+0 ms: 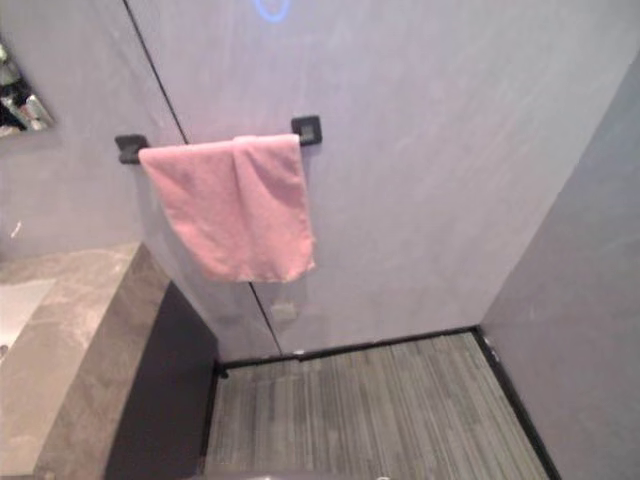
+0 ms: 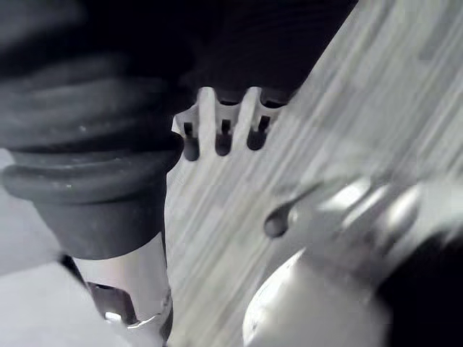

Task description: Organize washtable

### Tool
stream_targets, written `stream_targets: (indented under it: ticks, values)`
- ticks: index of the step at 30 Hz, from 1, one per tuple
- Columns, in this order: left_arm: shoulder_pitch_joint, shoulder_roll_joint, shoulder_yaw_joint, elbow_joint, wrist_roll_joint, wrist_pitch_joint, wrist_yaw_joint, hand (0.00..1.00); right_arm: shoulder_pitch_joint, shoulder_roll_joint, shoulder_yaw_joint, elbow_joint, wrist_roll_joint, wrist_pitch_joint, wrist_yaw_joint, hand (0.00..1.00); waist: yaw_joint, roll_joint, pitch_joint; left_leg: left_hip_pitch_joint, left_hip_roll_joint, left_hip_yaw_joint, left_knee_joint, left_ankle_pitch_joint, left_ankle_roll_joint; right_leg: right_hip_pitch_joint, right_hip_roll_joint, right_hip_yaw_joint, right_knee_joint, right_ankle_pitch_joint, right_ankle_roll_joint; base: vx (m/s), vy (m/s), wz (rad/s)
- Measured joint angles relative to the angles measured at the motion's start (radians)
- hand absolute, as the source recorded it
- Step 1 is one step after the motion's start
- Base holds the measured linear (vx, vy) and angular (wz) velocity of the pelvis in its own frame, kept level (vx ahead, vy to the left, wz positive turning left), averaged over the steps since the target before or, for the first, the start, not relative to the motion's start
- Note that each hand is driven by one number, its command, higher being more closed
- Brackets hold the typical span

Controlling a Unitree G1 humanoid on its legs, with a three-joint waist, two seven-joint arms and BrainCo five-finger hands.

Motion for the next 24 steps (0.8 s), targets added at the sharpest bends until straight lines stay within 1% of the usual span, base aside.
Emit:
stream_targets:
  ticks: [1,2,3,5,6,8,9,12,14,15,16,17,18,19,20,21,22,23,24]
  values:
    - [0.000,0.000,0.028,0.014,0.025,0.008,0.005,0.00,-0.001,-0.004,-0.011,0.016,-0.015,0.006,0.005,0.00,0.000,0.000,0.000,-0.001,-0.002,-0.001,0.000,0.000,0.000,0.005,-0.001,-0.001,-0.009,0.002,0.001,0.04,0.040,0.10]
    - [0.001,0.000,0.064,0.030,0.084,0.022,0.019,0.00,-0.002,-0.004,-0.033,0.035,-0.039,0.018,0.023,0.00,0.001,0.000,0.000,-0.004,-0.004,-0.007,0.000,0.000,0.000,0.012,-0.001,-0.004,-0.027,0.004,0.003,0.07,0.034,0.01]
    - [0.006,0.001,0.077,0.032,0.129,0.032,0.022,0.00,-0.010,-0.014,-0.038,0.052,-0.043,0.022,0.043,0.00,0.001,-0.002,0.000,-0.008,-0.006,-0.014,0.000,0.000,0.000,0.013,-0.002,-0.006,-0.040,0.009,0.010,0.10,0.027,-0.02]
    - [0.008,0.003,0.077,0.036,0.161,0.041,0.019,0.00,-0.021,-0.019,-0.038,0.071,-0.050,0.024,0.065,0.00,-0.001,-0.007,0.001,-0.012,-0.019,-0.028,0.000,0.000,0.000,0.014,-0.002,-0.007,-0.050,0.017,0.013,0.10,0.019,-0.02]
    - [0.008,0.005,0.077,0.037,0.160,0.049,0.017,0.00,-0.030,-0.023,-0.036,0.093,-0.050,0.026,0.072,0.00,0.000,-0.011,0.000,-0.010,-0.022,-0.040,0.000,0.000,0.000,0.021,-0.005,-0.009,-0.059,0.022,0.016,0.13,0.017,0.11]
    - [0.008,0.016,0.074,0.050,0.154,0.051,0.015,0.00,-0.038,-0.025,-0.034,0.108,-0.050,0.032,0.085,0.00,-0.001,-0.022,0.001,-0.007,-0.034,-0.062,0.000,0.000,0.001,0.038,-0.010,-0.021,-0.064,0.030,0.020,0.15,0.019,0.24]
    - [0.008,0.024,0.063,0.057,0.132,0.051,0.015,0.00,-0.049,-0.032,-0.022,0.129,-0.050,0.034,0.089,0.00,0.000,-0.029,0.001,-0.005,-0.039,-0.080,0.000,0.004,0.005,0.051,-0.013,-0.033,-0.068,0.035,0.017,0.19,0.013,0.37]
    - [0.005,0.036,0.041,0.058,0.102,0.049,0.015,0.00,-0.066,-0.043,0.027,0.151,-0.048,0.036,0.098,0.00,0.000,-0.045,0.021,0.008,-0.055,-0.149,0.007,0.010,0.013,0.104,-0.024,-0.098,-0.075,0.033,0.017,0.19,0.005,0.58]
    - [0.005,0.050,0.002,0.058,0.102,0.049,0.014,0.00,-0.072,-0.044,0.053,0.163,-0.040,0.031,0.106,0.00,0.001,-0.058,0.032,0.009,-0.073,-0.215,0.007,0.011,0.014,0.134,-0.043,-0.161,-0.051,0.006,0.022,0.10,0.006,0.93]
    - [0.001,0.058,-0.020,0.058,0.104,0.048,0.014,0.00,-0.077,-0.040,0.054,0.162,-0.036,0.030,0.107,0.00,0.000,-0.064,0.046,0.009,-0.087,-0.256,0.007,0.014,0.018,0.146,-0.063,-0.200,-0.010,-0.025,0.028,0.04,0.014,1.11]
    - [-0.003,0.065,-0.045,0.057,0.105,0.048,0.015,0.00,-0.080,-0.039,0.054,0.161,-0.033,0.028,0.107,0.00,-0.002,-0.067,0.058,0.003,-0.102,-0.307,0.006,0.014,0.024,0.149,-0.090,-0.239,0.059,-0.062,0.032,0.05,0.038,1.60]
    - [-0.006,0.071,-0.073,0.054,0.105,0.047,0.016,0.00,-0.080,-0.039,0.054,0.158,-0.018,0.020,0.105,0.00,0.000,-0.068,0.068,-0.002,-0.122,-0.367,0.006,0.018,0.039,0.134,-0.130,-0.245,0.175,-0.103,0.014,0.02,0.045,1.92]
    - [-0.008,0.080,-0.105,0.054,0.106,0.048,0.017,0.00,-0.076,-0.037,0.064,0.142,0.002,0.018,0.103,0.00,0.000,-0.067,0.068,-0.014,-0.139,-0.445,0.006,0.014,0.055,0.100,-0.161,-0.193,0.304,-0.124,-0.013,0.05,0.035,1.83]
    - [-0.008,0.087,-0.125,0.053,0.107,0.048,0.017,0.00,-0.076,-0.034,0.069,0.130,0.007,0.017,0.102,0.00,-0.002,-0.070,0.070,-0.018,-0.146,-0.469,0.006,0.017,0.058,0.079,-0.169,-0.151,0.361,-0.125,-0.015,0.04,-0.006,1.69]
    - [-0.010,0.097,-0.142,0.039,0.111,0.048,0.016,0.00,-0.078,-0.028,0.093,0.118,0.015,0.013,0.098,0.00,0.004,-0.071,0.074,-0.025,-0.157,-0.520,0.007,0.027,0.070,0.035,-0.167,0.001,0.444,-0.143,-0.014,0.08,-0.142,1.44]
    - [-0.012,0.111,-0.146,0.023,0.119,0.046,0.017,0.00,-0.086,-0.018,0.112,0.107,0.025,0.013,0.098,0.00,0.022,-0.096,0.075,-0.036,-0.179,-0.566,0.007,0.040,0.074,0.027,-0.142,0.169,0.467,-0.189,-0.016,0.07,-0.241,1.51]
    - [-0.014,0.129,-0.156,0.024,0.126,0.045,0.016,0.00,-0.088,-0.009,0.140,0.102,0.039,0.013,0.098,0.00,0.033,-0.121,0.075,-0.056,-0.194,-0.611,0.008,0.051,0.066,0.034,-0.111,0.289,0.447,-0.235,-0.010,0.06,-0.275,1.15]
    - [-0.018,0.132,-0.161,0.023,0.127,0.044,0.017,0.00,-0.095,-0.004,0.141,0.102,0.042,0.012,0.098,0.00,0.034,-0.127,0.075,-0.069,-0.198,-0.631,0.008,0.056,0.060,0.037,-0.096,0.325,0.423,-0.248,-0.006,0.01,-0.200,1.07]
    - [-0.024,0.135,-0.161,0.024,0.127,0.041,0.016,0.00,-0.111,0.003,0.141,0.102,0.045,0.010,0.098,0.00,0.035,-0.132,0.075,-0.104,-0.207,-0.668,0.027,0.065,0.045,0.057,-0.082,0.343,0.356,-0.257,0.001,-0.01,-0.186,0.78]
